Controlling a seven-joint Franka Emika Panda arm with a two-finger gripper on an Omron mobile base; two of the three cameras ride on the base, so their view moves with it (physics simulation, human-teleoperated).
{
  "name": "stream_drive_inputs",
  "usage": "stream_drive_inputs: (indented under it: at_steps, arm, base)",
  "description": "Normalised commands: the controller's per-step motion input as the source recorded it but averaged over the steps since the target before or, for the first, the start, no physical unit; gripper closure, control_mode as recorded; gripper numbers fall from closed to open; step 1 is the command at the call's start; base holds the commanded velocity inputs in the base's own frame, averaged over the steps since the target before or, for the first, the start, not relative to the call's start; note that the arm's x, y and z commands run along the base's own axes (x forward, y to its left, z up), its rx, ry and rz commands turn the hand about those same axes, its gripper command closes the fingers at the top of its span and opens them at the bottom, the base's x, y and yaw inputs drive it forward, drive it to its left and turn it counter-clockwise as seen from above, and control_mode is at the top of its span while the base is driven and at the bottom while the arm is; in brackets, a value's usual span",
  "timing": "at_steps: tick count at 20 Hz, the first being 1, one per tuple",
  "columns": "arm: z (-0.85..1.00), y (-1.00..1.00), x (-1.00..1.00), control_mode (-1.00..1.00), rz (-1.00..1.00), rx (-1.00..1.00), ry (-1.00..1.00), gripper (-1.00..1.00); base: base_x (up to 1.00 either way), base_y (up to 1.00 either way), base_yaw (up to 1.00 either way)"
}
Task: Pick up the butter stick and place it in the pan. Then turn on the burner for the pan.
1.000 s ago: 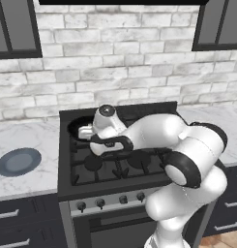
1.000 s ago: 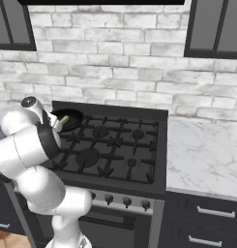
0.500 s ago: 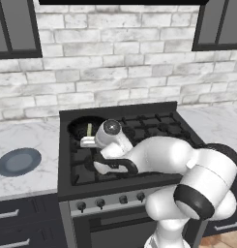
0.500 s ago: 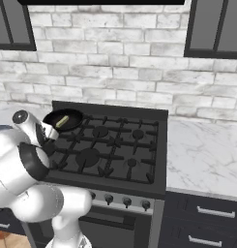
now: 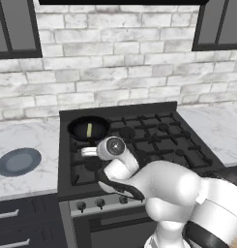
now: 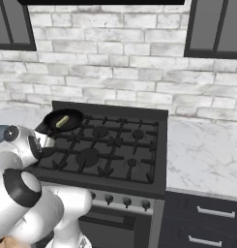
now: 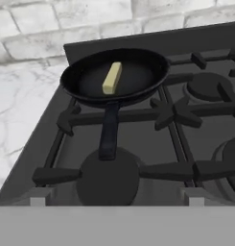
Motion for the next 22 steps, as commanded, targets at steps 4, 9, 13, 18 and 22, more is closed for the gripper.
stream_drive_inputs:
  at_steps: [4, 9, 13, 18, 22]
  arm:
    - [-0.07, 0.00, -0.47, -1.00, 0.00, 0.00, -0.15, -1.00]
    - [0.00, 0.00, -0.54, -1.00, 0.00, 0.00, -0.09, -1.00]
    - [0.00, 0.00, -0.56, -1.00, 0.00, 0.00, -0.05, -1.00]
    - [0.00, 0.00, -0.44, -1.00, 0.00, 0.00, -0.04, -1.00]
    - [0.00, 0.00, -0.43, -1.00, 0.00, 0.00, -0.02, -1.00]
  base:
    - [0.00, 0.00, 0.00]
    - [0.00, 0.00, 0.00]
    - [0.00, 0.00, 0.00]
    - [0.00, 0.00, 0.00]
    - [0.00, 0.00, 0.00]
